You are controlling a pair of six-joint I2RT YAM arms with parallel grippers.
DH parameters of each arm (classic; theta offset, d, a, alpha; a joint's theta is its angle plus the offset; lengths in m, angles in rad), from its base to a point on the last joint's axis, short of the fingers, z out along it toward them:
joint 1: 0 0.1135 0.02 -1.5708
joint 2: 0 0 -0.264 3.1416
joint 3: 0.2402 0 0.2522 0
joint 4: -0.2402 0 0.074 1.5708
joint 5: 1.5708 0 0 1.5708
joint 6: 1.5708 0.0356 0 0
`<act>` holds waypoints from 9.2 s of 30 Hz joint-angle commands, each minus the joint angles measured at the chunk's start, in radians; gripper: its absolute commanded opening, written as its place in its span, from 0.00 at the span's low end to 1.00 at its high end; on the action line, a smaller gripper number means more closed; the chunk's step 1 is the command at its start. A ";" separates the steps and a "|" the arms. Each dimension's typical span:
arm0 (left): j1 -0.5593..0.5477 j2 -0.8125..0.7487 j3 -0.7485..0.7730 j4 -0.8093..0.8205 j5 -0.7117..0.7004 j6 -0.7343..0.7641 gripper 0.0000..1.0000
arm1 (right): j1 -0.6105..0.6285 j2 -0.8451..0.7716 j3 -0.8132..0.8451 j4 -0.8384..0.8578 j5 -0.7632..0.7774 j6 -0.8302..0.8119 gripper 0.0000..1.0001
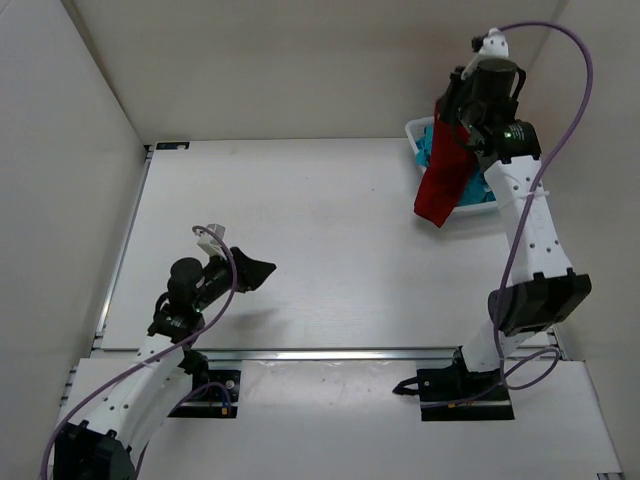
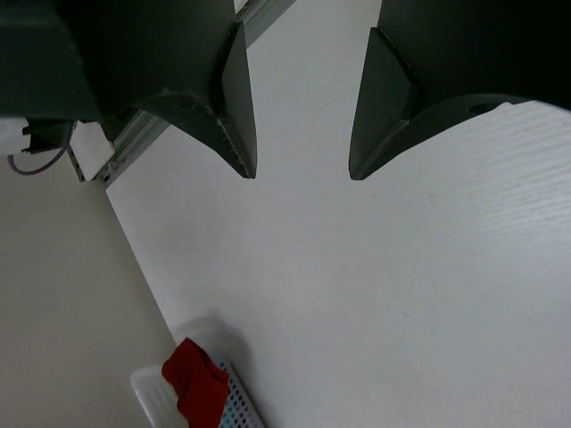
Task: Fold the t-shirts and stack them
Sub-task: Grab crumpled tshirt from bin with the right arm, then move the tshirt to the center of the board, then flatten out the tshirt
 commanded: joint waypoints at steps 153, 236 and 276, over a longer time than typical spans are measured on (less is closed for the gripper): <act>0.236 0.330 1.263 -0.516 -0.238 0.197 0.00 | 0.866 -0.514 -0.191 0.303 0.481 -0.328 0.00; 0.138 0.739 0.835 -0.861 -0.258 0.316 0.92 | 0.545 -0.608 -1.368 0.101 -0.027 0.316 0.46; 0.399 0.402 -0.018 -0.072 -0.375 -0.194 0.53 | 0.629 -0.620 -1.405 0.197 -0.073 0.309 0.23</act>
